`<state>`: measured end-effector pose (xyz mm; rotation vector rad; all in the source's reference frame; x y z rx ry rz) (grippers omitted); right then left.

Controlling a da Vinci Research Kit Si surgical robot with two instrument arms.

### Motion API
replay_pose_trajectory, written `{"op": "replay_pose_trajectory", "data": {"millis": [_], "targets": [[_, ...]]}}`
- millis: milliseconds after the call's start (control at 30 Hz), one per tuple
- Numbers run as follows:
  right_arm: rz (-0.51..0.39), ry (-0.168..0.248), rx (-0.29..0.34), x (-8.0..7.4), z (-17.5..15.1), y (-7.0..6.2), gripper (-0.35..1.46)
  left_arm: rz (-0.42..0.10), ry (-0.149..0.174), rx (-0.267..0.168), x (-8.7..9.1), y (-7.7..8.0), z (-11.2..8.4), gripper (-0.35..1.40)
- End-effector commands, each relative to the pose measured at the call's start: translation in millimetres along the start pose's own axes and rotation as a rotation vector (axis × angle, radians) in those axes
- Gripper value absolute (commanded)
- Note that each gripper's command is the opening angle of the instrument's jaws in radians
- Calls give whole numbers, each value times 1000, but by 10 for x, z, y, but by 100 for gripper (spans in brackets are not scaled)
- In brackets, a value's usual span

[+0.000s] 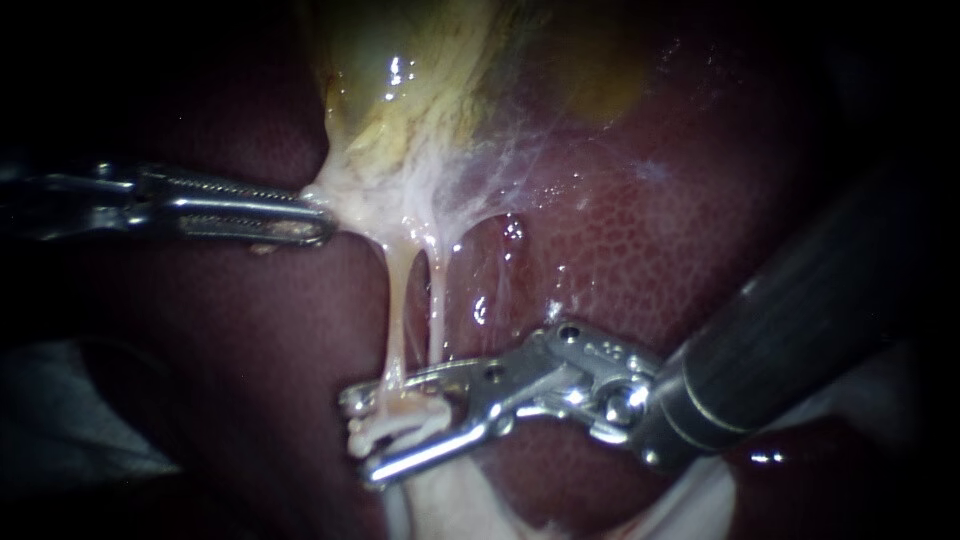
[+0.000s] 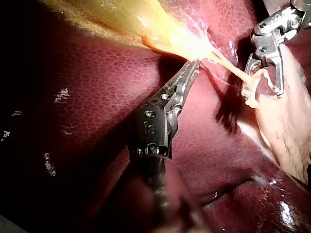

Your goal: Clipping second clip left tube

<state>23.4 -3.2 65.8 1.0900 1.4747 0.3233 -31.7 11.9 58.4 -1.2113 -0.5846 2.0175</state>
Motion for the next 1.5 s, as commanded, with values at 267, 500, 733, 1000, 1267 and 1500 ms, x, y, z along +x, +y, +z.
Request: {"op": "replay_pose_trajectory", "data": {"millis": [267,500,733,1000,1267,1500], "targets": [[0,0,-1,1,-1,0,38,0,0,0,0,0,0,-35],[1,0,1,1,-5,-3,17,0,0,0,0,0,0,-35],[3,1,2,3,-10,-5,-17,0,0,0,0,0,0,-35],[44,-2,2,2,-13,-6,-35,0,0,0,0,-1,0,-35],[45,-27,-7,1,-16,-4,-35,0,0,0,0,-1,-1,-35],[45,-27,-7,1,-17,-4,-35,0,0,0,0,-1,-1,-35]]}}
